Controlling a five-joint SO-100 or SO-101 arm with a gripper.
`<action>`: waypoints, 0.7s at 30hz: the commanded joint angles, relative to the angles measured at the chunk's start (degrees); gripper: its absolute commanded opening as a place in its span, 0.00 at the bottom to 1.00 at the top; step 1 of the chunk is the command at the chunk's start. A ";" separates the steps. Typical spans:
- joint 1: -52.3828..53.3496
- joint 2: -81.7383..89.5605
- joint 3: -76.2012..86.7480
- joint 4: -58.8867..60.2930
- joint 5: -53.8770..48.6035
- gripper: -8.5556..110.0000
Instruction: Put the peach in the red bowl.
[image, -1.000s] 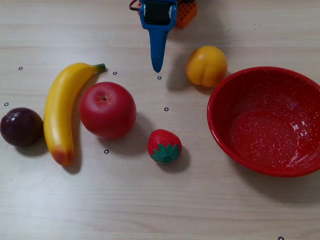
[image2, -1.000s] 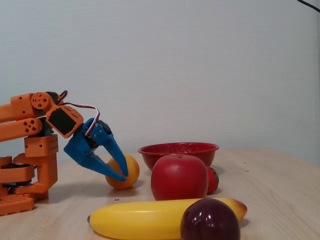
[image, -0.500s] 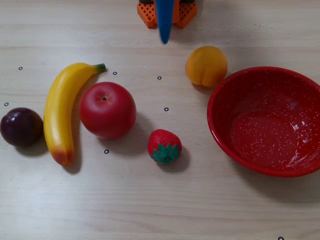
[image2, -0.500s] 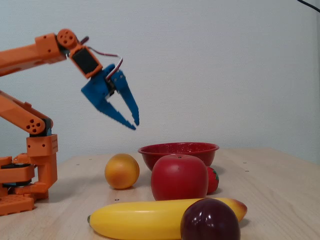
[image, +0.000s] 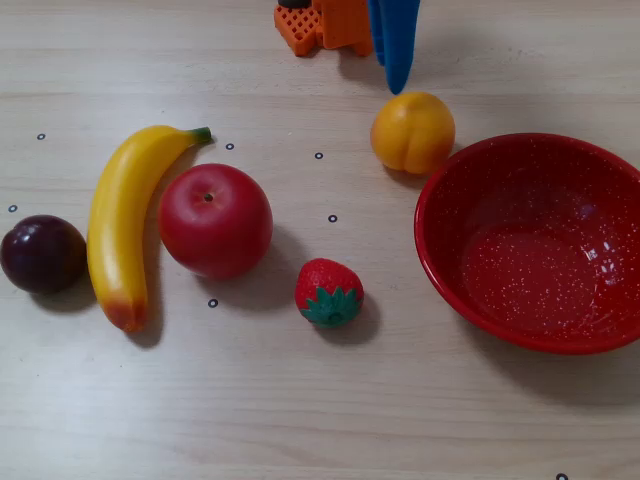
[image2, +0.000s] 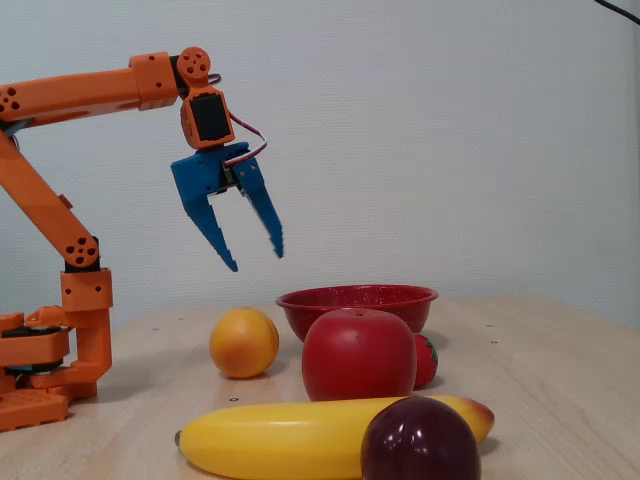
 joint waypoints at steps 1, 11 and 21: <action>2.37 -2.72 -6.06 0.70 -7.12 0.34; 2.90 -16.61 -9.93 1.67 -21.71 0.44; 1.14 -24.52 -20.21 9.32 -27.69 0.47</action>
